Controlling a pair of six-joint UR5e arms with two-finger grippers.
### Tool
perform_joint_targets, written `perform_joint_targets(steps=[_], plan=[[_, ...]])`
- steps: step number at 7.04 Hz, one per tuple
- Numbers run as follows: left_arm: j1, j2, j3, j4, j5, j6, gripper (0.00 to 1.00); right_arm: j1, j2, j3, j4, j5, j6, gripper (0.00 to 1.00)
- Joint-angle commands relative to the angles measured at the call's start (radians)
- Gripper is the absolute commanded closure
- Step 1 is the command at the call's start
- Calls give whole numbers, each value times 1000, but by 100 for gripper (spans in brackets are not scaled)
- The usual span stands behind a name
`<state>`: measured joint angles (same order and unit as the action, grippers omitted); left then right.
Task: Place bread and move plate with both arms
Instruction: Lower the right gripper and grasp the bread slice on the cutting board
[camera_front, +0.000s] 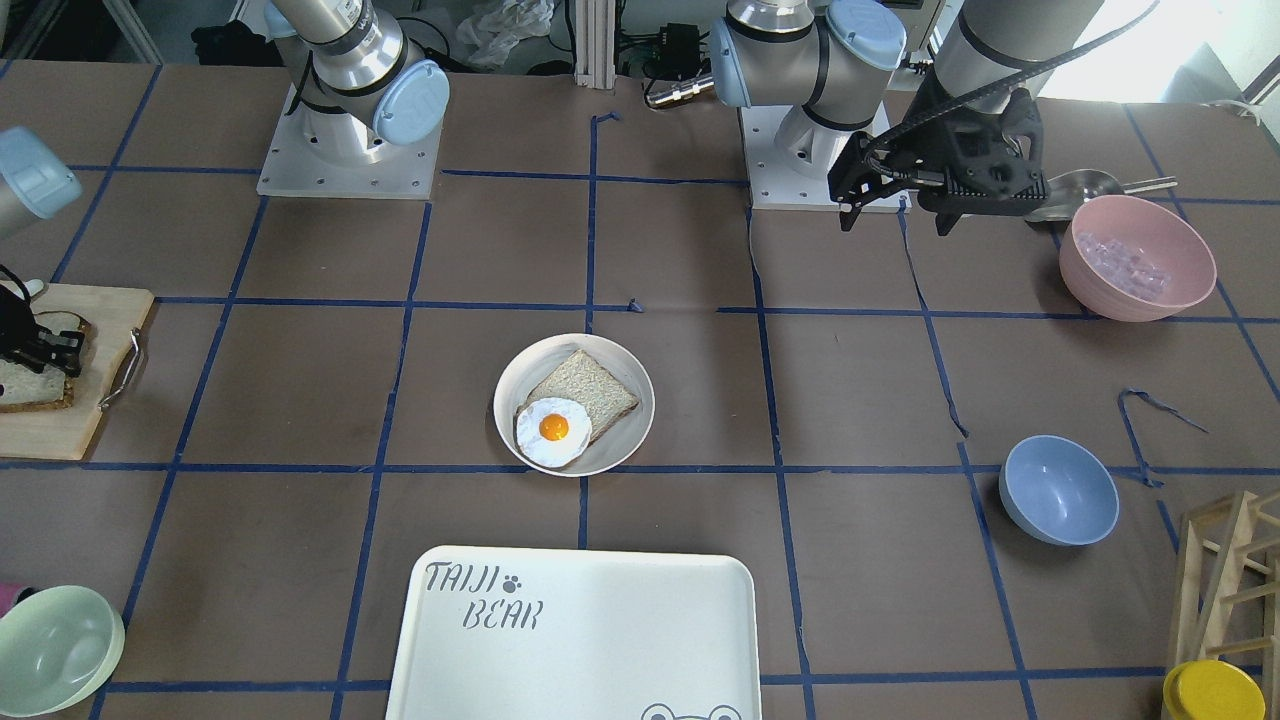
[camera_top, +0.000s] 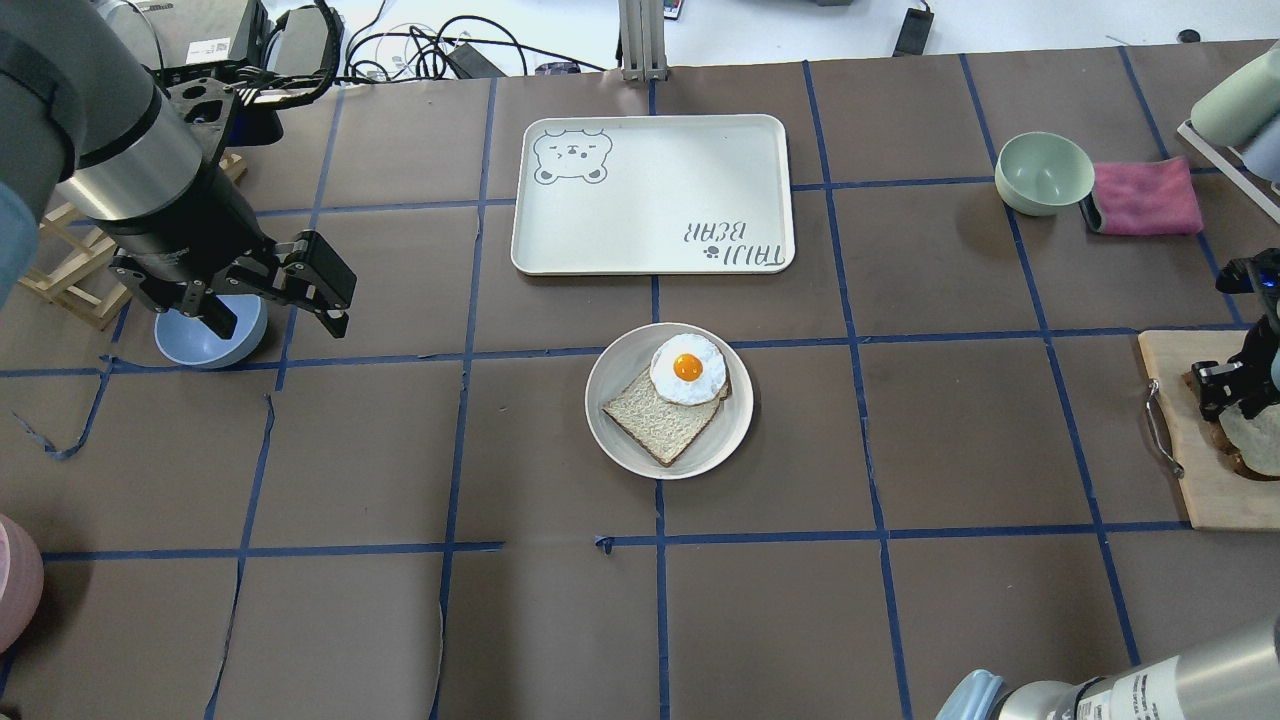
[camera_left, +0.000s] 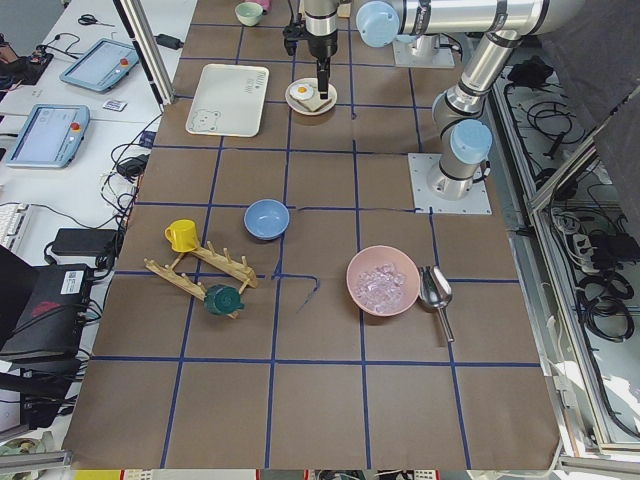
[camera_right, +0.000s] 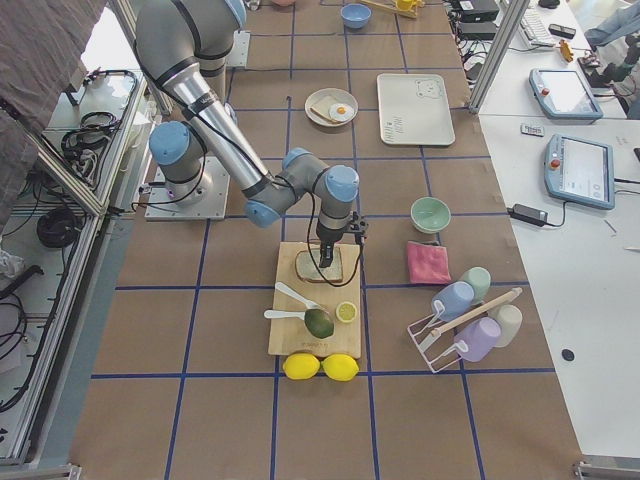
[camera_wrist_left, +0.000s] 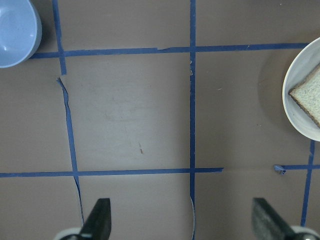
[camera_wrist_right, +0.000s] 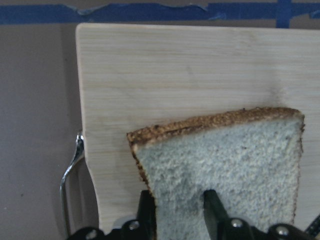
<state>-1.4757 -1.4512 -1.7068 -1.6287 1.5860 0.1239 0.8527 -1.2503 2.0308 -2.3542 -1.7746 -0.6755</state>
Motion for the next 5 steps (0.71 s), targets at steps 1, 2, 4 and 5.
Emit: perform_joint_targets(steps=[1, 2, 4, 5], plan=[[0, -2, -1, 3, 0, 2, 0, 0, 0, 2, 0, -28, 1, 100], [0, 0, -1, 1, 0, 2, 0, 0, 0, 2, -2, -28, -1, 100], [0, 0, -1, 1, 0, 3, 0, 0, -3, -3, -13, -23, -36, 100], [0, -2, -1, 4, 0, 3, 0, 5, -17, -9, -13, -25, -38, 100]])
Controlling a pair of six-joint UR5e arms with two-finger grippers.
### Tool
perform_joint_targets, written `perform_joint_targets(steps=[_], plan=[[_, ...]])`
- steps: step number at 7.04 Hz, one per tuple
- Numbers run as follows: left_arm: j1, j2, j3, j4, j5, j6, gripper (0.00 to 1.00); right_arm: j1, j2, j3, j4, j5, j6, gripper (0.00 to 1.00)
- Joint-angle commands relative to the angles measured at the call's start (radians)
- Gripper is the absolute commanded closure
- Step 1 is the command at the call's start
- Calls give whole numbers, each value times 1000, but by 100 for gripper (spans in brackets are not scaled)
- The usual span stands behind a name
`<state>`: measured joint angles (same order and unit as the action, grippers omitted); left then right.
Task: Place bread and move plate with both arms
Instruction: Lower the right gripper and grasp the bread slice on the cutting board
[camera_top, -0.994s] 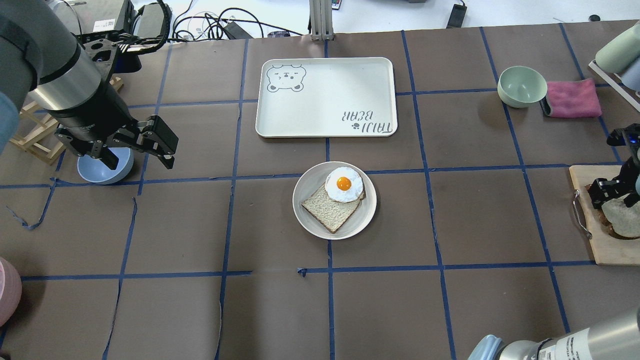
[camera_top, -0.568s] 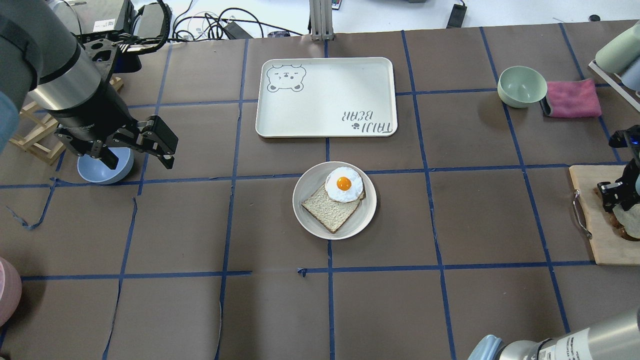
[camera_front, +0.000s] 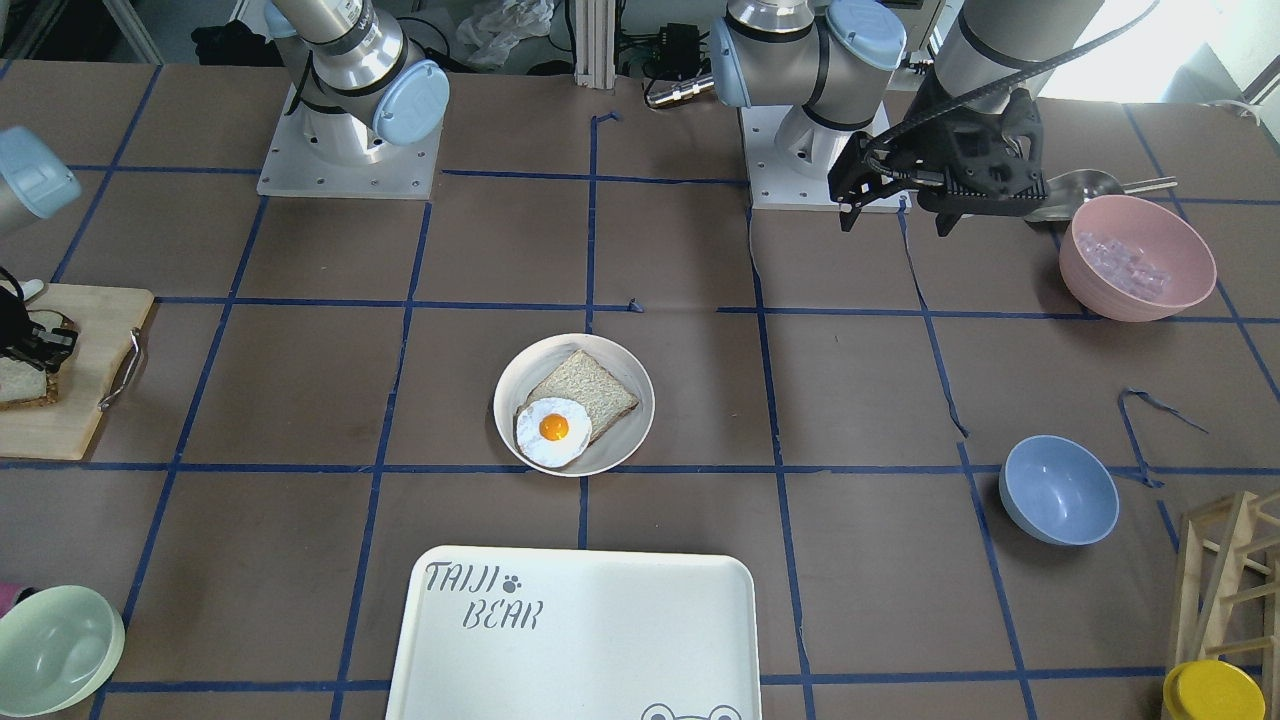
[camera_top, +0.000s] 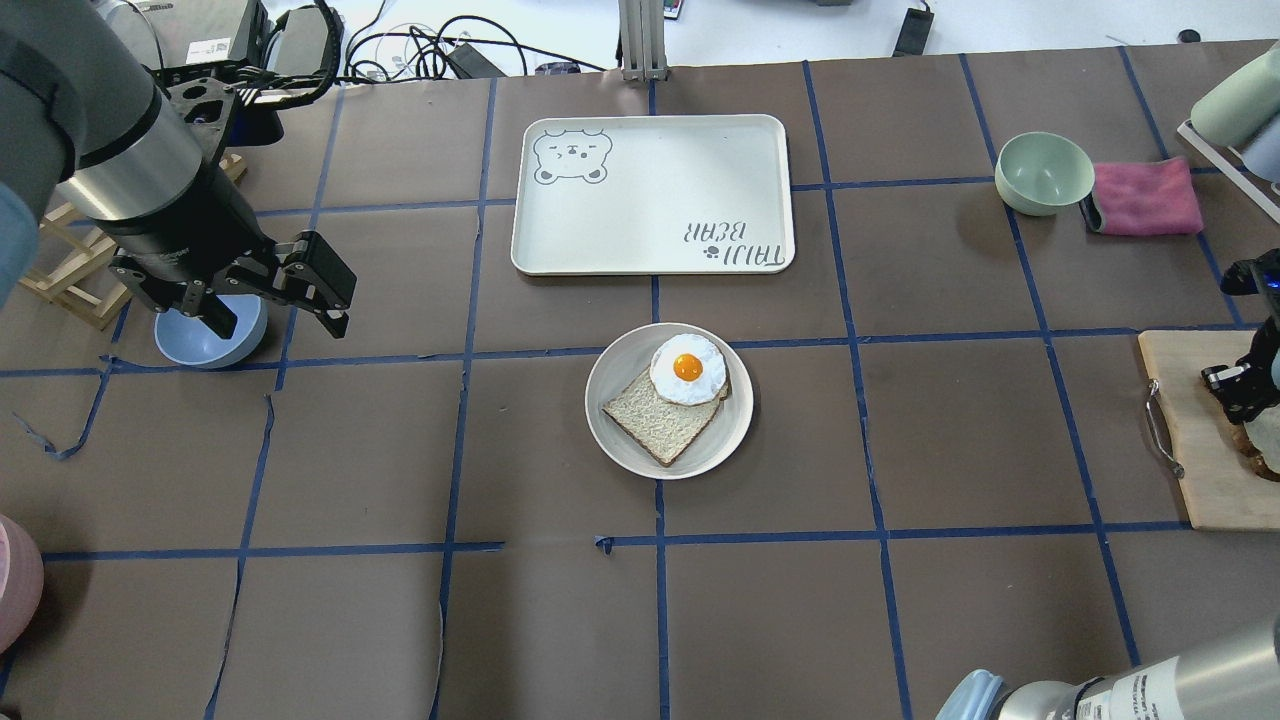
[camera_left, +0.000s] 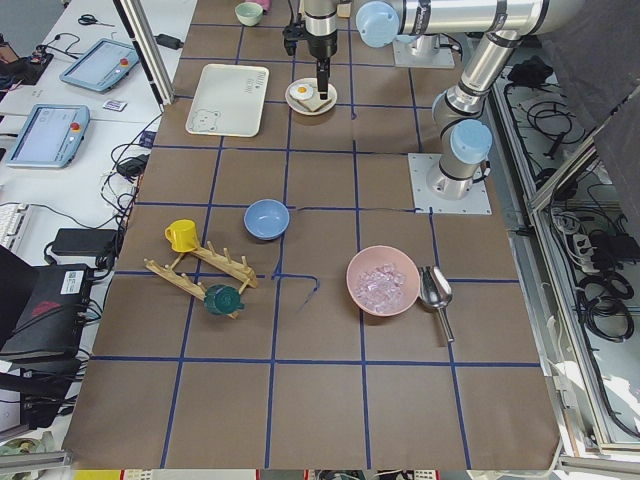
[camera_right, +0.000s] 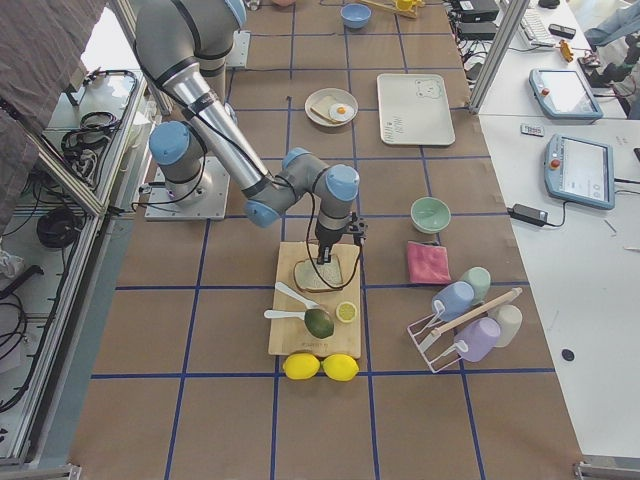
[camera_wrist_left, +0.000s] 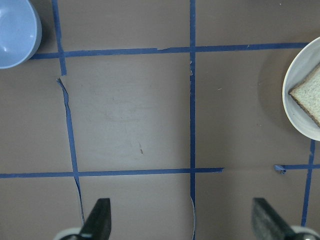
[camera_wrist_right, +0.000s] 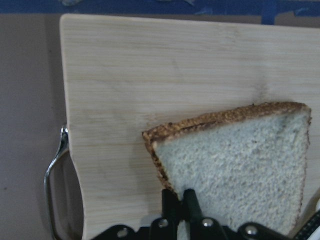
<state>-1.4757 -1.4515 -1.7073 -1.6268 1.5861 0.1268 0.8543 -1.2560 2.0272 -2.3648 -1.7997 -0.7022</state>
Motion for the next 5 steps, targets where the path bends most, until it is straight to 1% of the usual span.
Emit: perform_joint_targets(steps=[1, 3, 5], plan=[[0, 0, 0, 4, 0, 0, 0, 17, -22, -16, -26, -10, -11, 100], [0, 0, 0, 2, 0, 2, 0, 29, -17, -15, -31, 3, -13, 100], [0, -1, 0, 4, 0, 2, 0, 31, -37, -19, -30, -6, -8, 100]])
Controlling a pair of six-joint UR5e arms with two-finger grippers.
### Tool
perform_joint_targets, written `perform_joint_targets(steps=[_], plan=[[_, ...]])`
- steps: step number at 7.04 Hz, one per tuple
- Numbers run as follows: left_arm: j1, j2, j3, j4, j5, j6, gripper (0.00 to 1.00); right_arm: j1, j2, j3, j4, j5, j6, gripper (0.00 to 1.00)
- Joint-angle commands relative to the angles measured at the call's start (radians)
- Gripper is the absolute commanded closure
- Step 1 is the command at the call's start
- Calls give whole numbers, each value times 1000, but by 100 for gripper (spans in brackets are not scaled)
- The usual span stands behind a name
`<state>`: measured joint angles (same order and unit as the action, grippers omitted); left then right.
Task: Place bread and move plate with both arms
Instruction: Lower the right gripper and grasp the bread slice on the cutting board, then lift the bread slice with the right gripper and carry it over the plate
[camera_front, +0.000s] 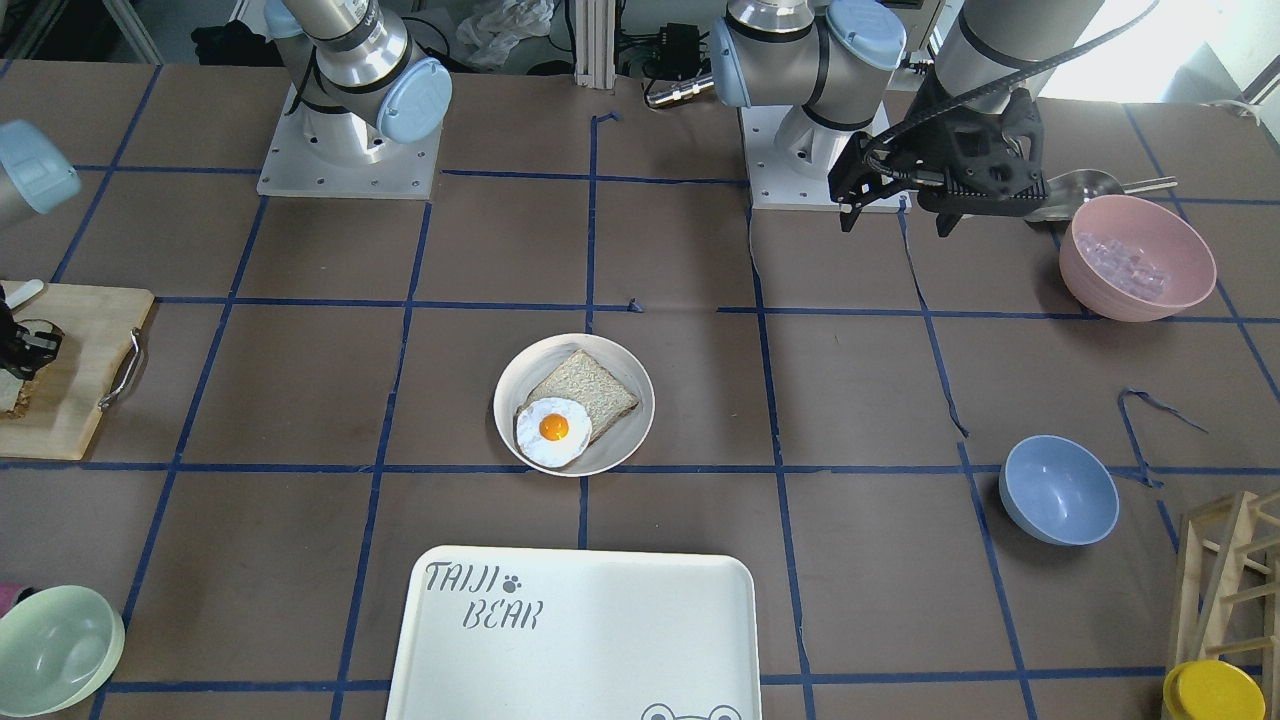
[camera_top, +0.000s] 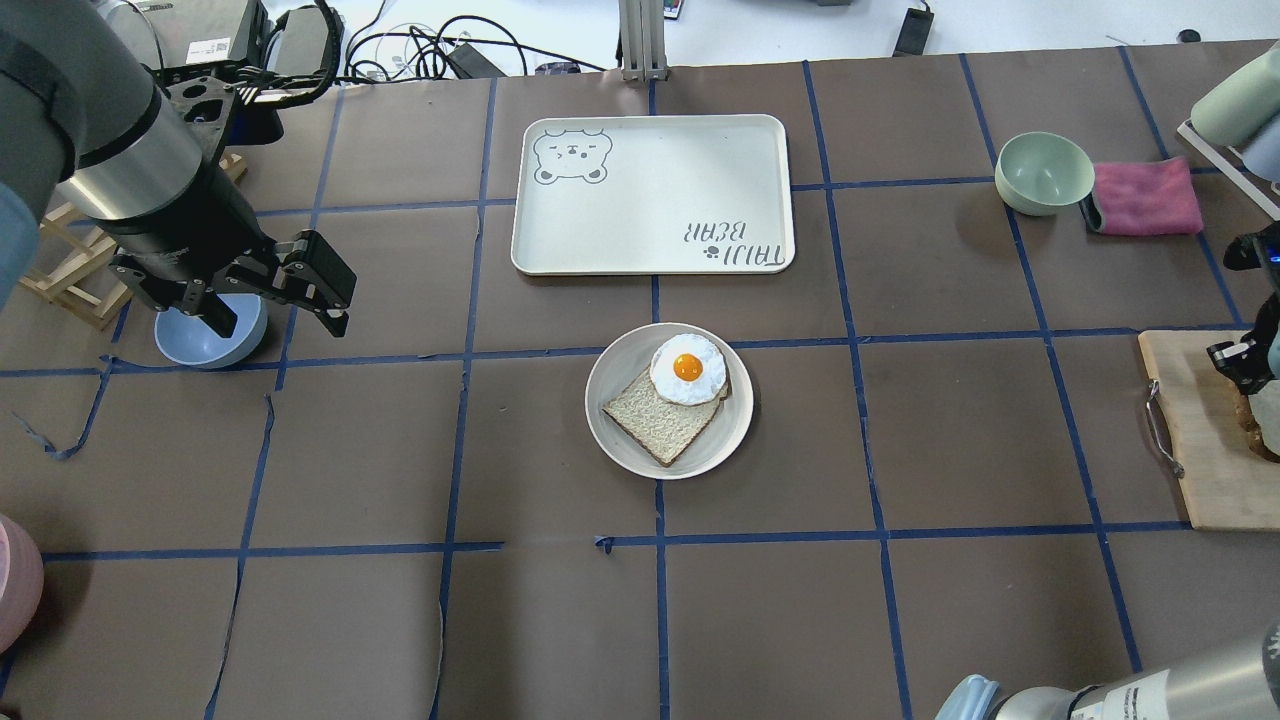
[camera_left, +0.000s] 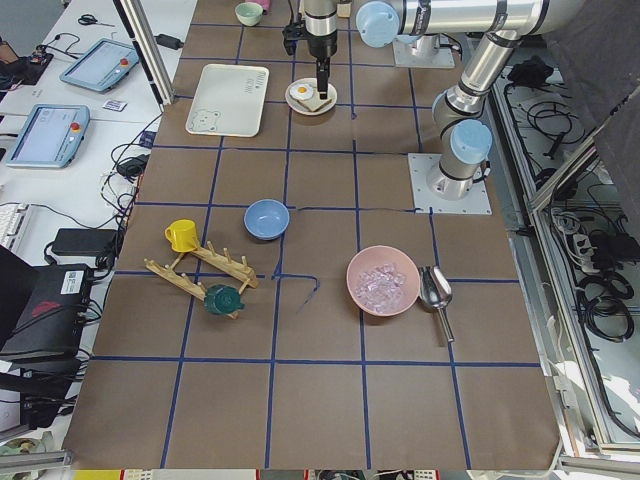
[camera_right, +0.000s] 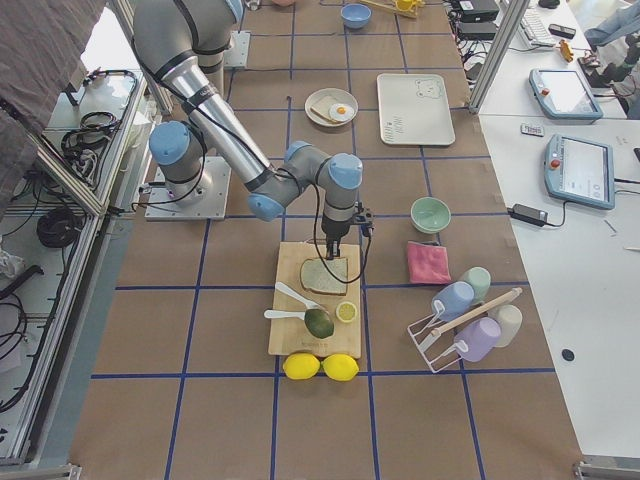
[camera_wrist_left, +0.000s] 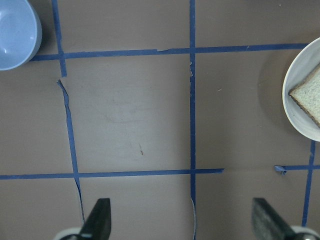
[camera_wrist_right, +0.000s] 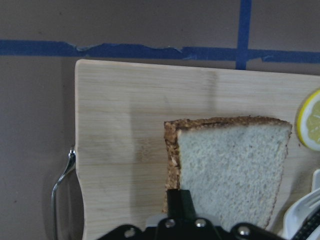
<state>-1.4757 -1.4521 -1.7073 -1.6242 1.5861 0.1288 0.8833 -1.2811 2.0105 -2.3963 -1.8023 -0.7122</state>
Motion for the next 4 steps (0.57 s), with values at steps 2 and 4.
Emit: perform_joint_targets(steps=[2, 4], plan=[[0, 1, 0, -2, 2, 2, 0, 87, -98, -22, 19, -8, 13, 100], [0, -1, -2, -2, 0, 2, 0, 152, -142, -129, 193, -6, 65, 100]])
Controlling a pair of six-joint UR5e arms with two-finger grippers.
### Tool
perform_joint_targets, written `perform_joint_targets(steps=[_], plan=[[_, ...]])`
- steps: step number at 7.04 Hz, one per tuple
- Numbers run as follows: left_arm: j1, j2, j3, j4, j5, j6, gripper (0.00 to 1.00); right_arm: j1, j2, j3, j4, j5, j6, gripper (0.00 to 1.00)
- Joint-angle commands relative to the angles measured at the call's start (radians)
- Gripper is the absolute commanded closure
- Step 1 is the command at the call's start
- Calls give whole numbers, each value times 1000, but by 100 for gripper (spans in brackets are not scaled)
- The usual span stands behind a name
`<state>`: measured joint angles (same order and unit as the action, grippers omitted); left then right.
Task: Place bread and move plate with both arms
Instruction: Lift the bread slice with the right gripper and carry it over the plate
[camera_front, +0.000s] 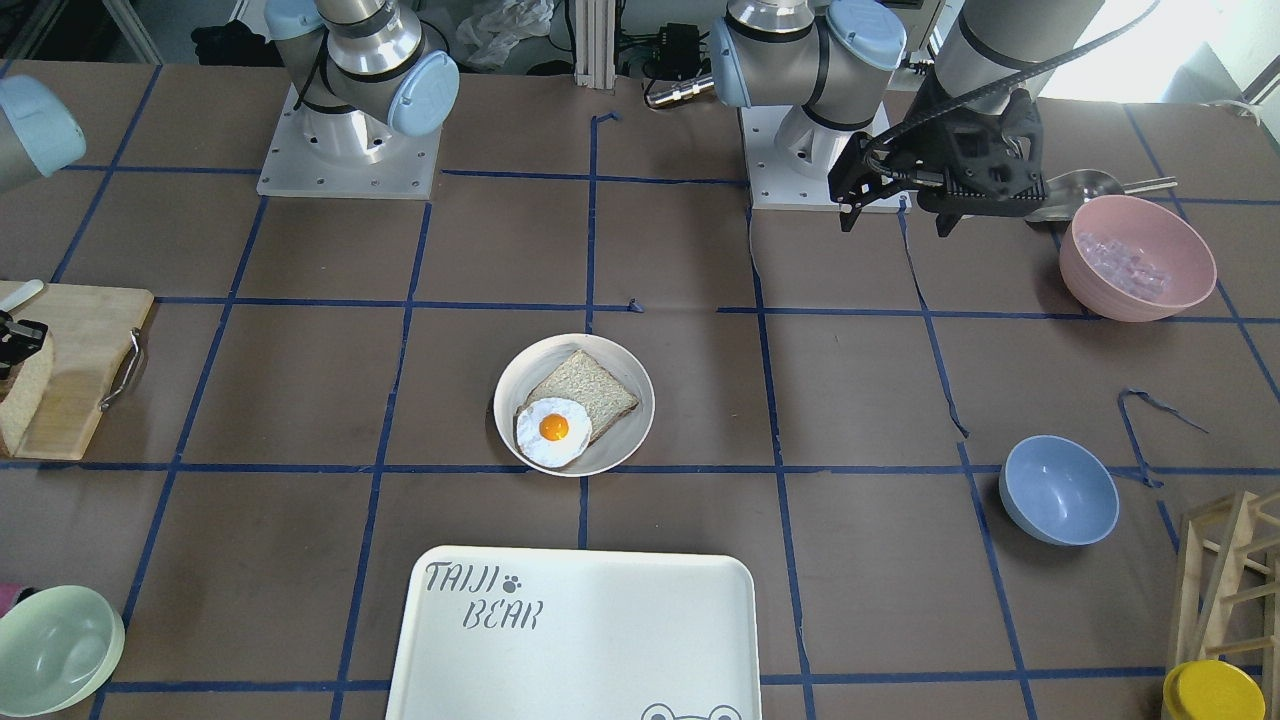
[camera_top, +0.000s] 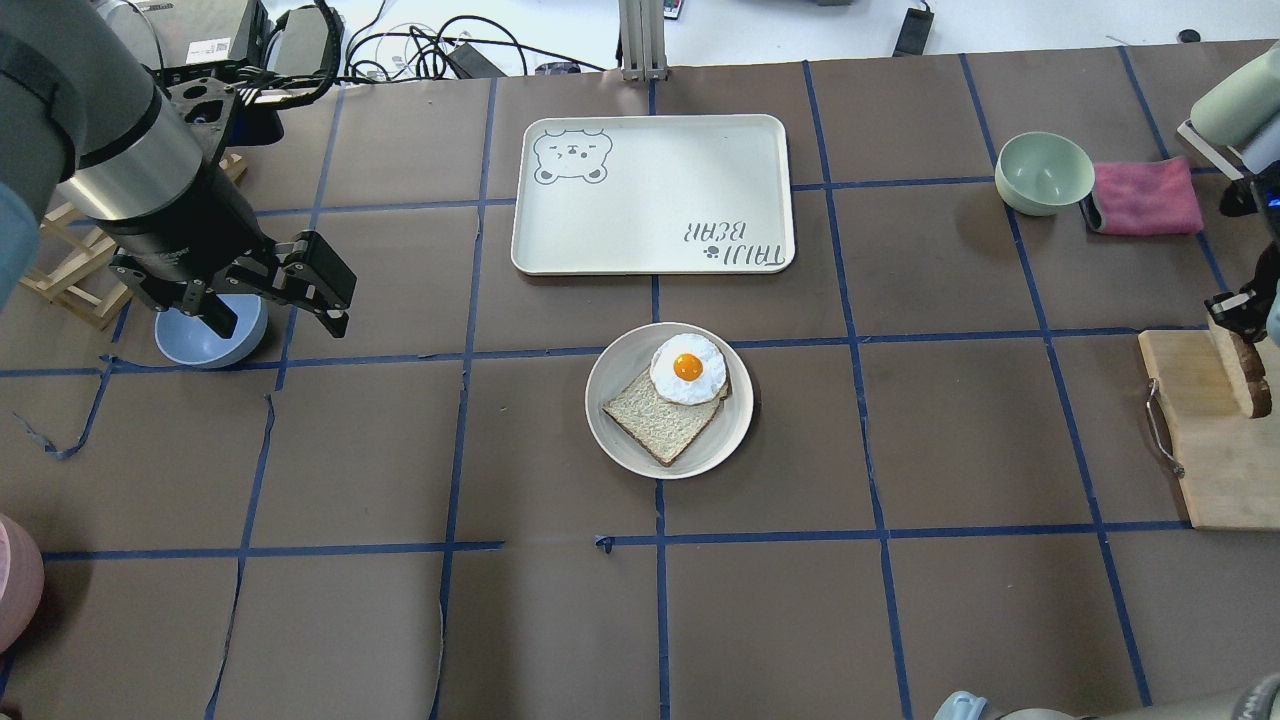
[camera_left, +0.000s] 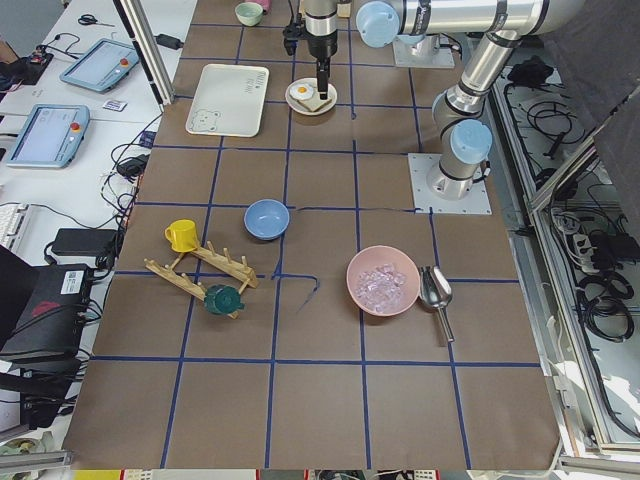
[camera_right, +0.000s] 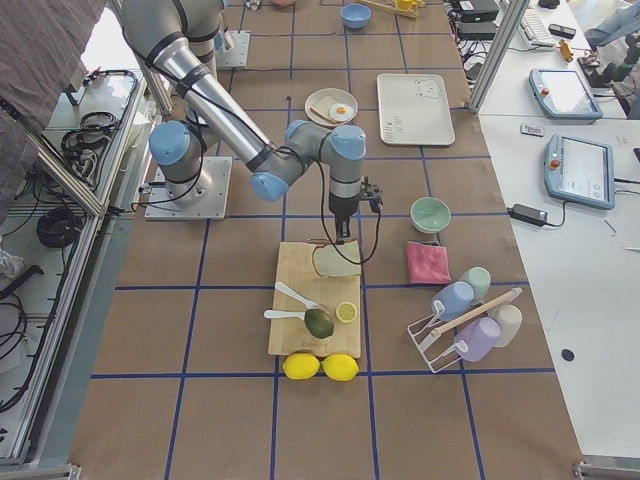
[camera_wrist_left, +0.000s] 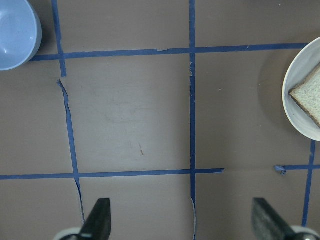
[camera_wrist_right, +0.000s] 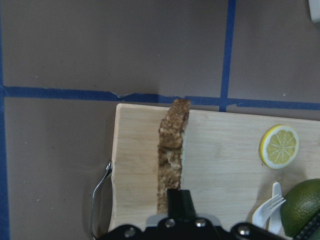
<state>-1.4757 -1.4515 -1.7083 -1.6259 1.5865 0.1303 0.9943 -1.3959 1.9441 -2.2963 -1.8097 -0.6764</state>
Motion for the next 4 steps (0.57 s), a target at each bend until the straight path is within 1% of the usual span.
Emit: perform_joint_targets(steps=[1, 2, 3, 4], plan=[[0, 0, 1, 0, 1, 2, 0, 94, -35, -139, 189, 4, 41, 100], [0, 2, 1, -2, 1, 2, 0, 183, -37, -212, 274, 0, 123, 100], [0, 0, 1, 0, 1, 2, 0, 292, -41, -290, 393, -2, 243, 100], [0, 0, 1, 0, 1, 2, 0, 417, -37, -348, 496, 7, 385, 100]])
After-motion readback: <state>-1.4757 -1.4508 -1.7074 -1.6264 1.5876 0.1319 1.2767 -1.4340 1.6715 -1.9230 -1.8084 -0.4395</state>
